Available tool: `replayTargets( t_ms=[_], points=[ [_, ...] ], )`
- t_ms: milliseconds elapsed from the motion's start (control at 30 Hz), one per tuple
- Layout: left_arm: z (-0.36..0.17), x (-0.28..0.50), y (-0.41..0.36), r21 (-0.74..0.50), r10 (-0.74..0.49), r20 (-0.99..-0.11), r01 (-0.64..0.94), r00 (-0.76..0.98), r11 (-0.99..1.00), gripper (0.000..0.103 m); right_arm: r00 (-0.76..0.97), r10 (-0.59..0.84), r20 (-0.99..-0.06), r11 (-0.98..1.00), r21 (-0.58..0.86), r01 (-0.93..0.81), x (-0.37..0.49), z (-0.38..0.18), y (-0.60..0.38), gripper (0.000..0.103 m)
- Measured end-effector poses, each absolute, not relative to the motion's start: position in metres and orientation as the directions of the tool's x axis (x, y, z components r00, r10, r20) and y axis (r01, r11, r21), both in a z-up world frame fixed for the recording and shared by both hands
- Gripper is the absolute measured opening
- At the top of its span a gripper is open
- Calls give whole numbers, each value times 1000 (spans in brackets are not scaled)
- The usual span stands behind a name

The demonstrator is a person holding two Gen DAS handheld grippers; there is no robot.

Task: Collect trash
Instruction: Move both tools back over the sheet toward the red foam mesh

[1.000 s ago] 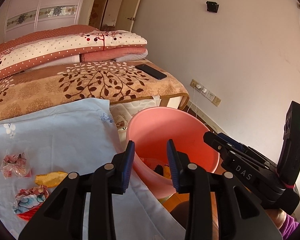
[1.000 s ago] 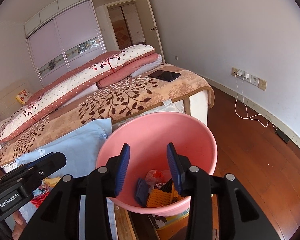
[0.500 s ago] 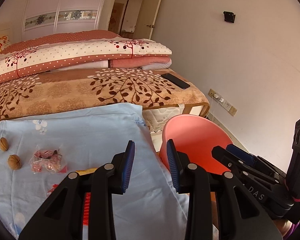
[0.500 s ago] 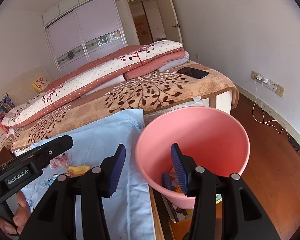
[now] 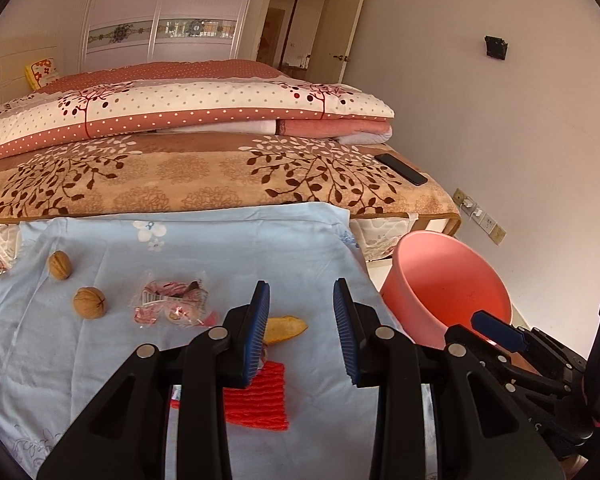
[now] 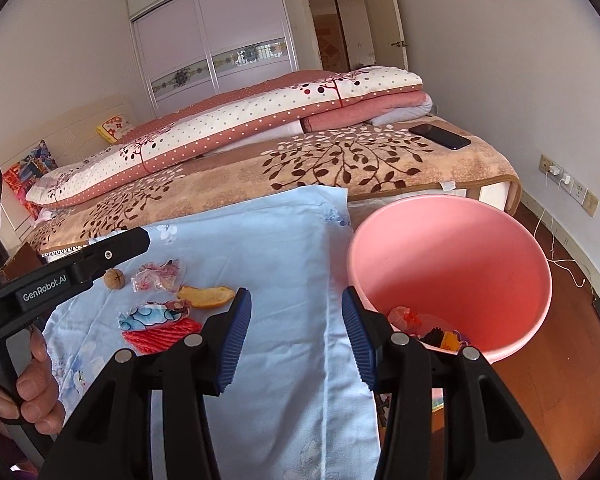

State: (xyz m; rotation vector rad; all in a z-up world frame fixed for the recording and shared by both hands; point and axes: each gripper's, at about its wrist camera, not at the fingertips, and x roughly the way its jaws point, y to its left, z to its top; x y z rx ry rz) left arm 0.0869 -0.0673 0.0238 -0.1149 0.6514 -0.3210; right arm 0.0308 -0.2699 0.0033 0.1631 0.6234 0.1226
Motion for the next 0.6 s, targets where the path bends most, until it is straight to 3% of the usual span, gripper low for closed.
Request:
replayTargets(
  t_ms=[600],
  points=[
    [-9, 78, 31, -202, -158, -649, 32, 744, 979, 33, 735, 293, -612, 956, 208, -208, 47, -12, -236, 47]
  ],
)
